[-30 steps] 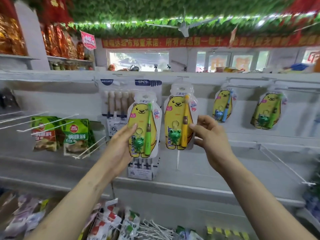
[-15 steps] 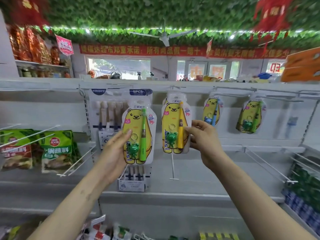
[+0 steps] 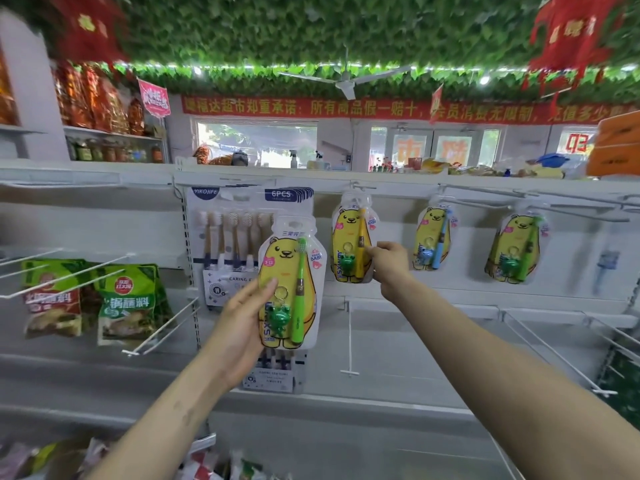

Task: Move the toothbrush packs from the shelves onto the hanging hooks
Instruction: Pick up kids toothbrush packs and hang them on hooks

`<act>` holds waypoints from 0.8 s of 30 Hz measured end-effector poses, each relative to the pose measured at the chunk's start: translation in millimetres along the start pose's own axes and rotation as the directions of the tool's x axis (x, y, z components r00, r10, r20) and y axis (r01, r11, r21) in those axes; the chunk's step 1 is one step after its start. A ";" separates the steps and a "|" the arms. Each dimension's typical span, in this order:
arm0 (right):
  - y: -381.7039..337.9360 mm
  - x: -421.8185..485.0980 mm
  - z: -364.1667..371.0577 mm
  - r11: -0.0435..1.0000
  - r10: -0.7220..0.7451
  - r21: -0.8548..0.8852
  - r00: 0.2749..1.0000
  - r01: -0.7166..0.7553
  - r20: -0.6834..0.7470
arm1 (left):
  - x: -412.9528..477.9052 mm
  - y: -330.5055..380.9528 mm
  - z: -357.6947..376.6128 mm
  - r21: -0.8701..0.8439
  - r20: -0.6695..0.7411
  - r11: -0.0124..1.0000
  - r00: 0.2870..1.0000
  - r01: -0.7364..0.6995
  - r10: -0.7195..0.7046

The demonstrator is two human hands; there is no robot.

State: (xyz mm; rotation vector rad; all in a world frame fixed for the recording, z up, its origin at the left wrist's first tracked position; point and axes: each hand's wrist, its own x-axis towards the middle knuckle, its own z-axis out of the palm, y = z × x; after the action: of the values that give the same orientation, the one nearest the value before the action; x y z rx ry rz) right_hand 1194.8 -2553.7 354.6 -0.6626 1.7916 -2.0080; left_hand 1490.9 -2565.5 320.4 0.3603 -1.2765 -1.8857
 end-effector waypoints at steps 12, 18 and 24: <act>23.4 9.8 -7.4 0.997 -0.016 -0.077 1.000 0.015 -0.015 | -4.9 -12.3 0.8 -0.001 0.006 1.000 1.000 0.000 0.000; 10.9 -68.4 -58.5 0.987 -0.148 -0.045 0.986 0.151 0.073 | 1.4 -54.2 32.7 -0.017 0.051 0.997 0.996 0.073 -0.072; 2.2 -139.8 -136.0 0.974 -0.202 -0.046 0.942 0.222 0.269 | 10.6 -100.0 107.3 -0.015 0.174 0.993 0.978 0.115 -0.111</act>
State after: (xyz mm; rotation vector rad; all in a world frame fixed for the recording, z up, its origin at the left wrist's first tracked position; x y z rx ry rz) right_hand 1232.3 -2364.3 327.2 -1.1327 1.7037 -1.8821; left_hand 1371.0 -2488.9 283.2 0.2647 -1.3707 -2.0642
